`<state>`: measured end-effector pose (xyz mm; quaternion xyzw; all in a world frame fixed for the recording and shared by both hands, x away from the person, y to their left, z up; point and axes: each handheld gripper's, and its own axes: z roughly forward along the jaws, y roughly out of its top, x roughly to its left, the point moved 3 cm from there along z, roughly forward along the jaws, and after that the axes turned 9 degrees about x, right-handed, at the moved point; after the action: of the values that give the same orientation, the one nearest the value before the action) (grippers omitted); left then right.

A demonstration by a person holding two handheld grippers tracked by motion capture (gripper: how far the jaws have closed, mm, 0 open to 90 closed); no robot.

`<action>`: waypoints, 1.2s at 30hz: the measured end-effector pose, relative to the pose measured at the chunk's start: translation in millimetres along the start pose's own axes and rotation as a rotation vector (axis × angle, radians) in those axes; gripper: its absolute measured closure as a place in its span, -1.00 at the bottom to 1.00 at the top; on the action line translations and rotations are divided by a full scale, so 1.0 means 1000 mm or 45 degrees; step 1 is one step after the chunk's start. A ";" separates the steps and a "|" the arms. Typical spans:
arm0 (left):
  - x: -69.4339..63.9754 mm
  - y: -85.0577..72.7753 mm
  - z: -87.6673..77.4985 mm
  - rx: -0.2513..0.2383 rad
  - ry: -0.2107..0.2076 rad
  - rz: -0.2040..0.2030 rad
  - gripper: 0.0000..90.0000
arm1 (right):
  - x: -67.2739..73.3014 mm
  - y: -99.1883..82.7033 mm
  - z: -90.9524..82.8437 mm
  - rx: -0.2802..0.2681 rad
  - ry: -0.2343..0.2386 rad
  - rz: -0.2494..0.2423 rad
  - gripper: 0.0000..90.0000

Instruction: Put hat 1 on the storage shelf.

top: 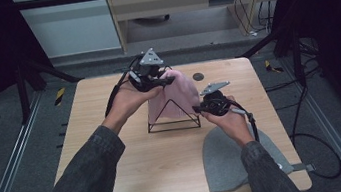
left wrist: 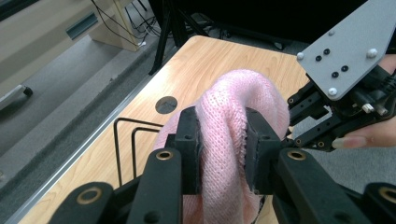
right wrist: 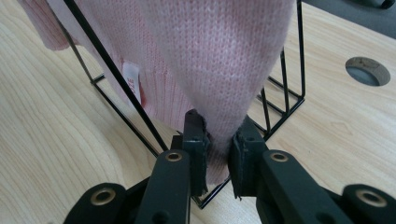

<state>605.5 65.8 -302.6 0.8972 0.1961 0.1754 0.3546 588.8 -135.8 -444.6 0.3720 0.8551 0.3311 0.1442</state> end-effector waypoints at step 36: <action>-0.008 -0.035 0.022 0.083 -0.066 -0.099 0.55 | -0.017 -0.075 -0.040 -0.048 -0.121 0.176 0.24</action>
<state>600.4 72.9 -343.9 0.9043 0.2273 0.1317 0.3366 539.7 -204.2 -465.1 0.4427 0.8132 0.3384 0.1683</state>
